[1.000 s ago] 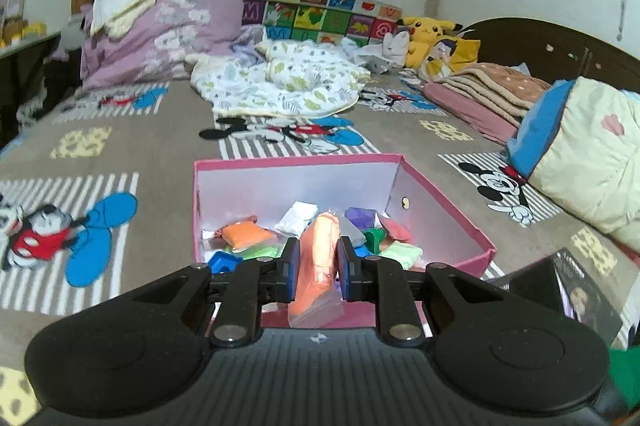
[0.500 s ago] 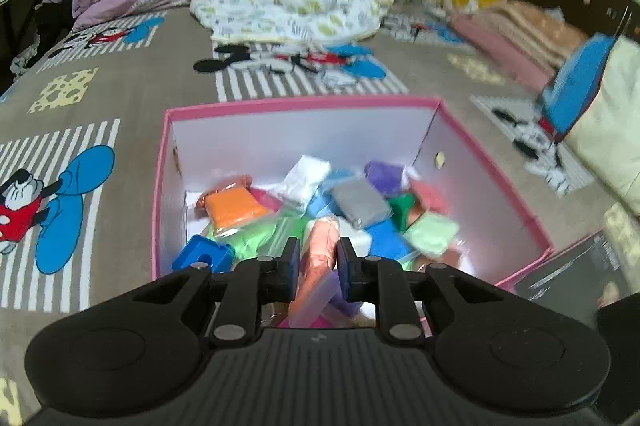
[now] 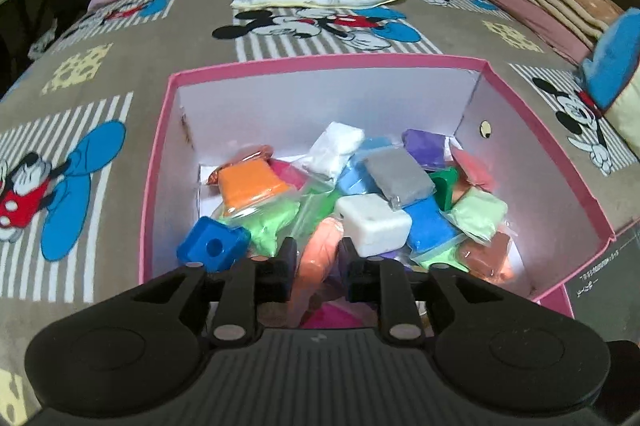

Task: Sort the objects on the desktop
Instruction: 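Carry the orange packet into the pink box and open the left gripper, then close the right gripper on the green clay packet while the left gripper withdraws from the box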

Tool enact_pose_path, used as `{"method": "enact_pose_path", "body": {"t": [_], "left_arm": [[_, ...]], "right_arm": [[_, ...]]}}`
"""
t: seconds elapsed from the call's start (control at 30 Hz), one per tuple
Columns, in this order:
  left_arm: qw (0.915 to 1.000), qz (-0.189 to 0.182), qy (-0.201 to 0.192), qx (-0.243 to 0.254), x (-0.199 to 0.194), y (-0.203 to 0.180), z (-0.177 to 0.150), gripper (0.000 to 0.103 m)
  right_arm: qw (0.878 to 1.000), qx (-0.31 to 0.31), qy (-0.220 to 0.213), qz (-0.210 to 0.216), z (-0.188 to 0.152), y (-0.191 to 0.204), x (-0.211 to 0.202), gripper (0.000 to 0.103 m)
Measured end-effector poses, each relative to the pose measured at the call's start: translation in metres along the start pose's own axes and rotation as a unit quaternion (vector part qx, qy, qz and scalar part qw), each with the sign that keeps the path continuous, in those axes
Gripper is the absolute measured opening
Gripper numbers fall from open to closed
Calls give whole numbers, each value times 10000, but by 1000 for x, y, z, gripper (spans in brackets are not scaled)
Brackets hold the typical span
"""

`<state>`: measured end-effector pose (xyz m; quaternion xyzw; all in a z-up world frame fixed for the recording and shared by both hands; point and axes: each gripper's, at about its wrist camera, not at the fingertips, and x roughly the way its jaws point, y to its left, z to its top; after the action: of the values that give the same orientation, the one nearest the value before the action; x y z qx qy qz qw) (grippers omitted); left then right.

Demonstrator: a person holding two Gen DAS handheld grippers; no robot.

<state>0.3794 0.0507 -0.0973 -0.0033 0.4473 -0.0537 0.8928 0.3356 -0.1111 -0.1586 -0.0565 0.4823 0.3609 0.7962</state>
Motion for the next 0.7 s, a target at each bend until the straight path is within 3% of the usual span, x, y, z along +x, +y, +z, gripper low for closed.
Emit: {"method": "enact_pose_path", "body": {"t": [0.07,0.37,0.7], "left_arm": [[9999,-57,-55,-133,-1,4,-1,54],[9977,-296,-451,-419,-30,9,-13,54],[9859,-309,-1555,-533,-117,13,-69,54]], "right_arm": [[10000,30,-24,-1,1,-1,-2,60],[9996,192,30,184,1,-5,-5,61],[9998,75,146,65,1,4,2,62]]}}
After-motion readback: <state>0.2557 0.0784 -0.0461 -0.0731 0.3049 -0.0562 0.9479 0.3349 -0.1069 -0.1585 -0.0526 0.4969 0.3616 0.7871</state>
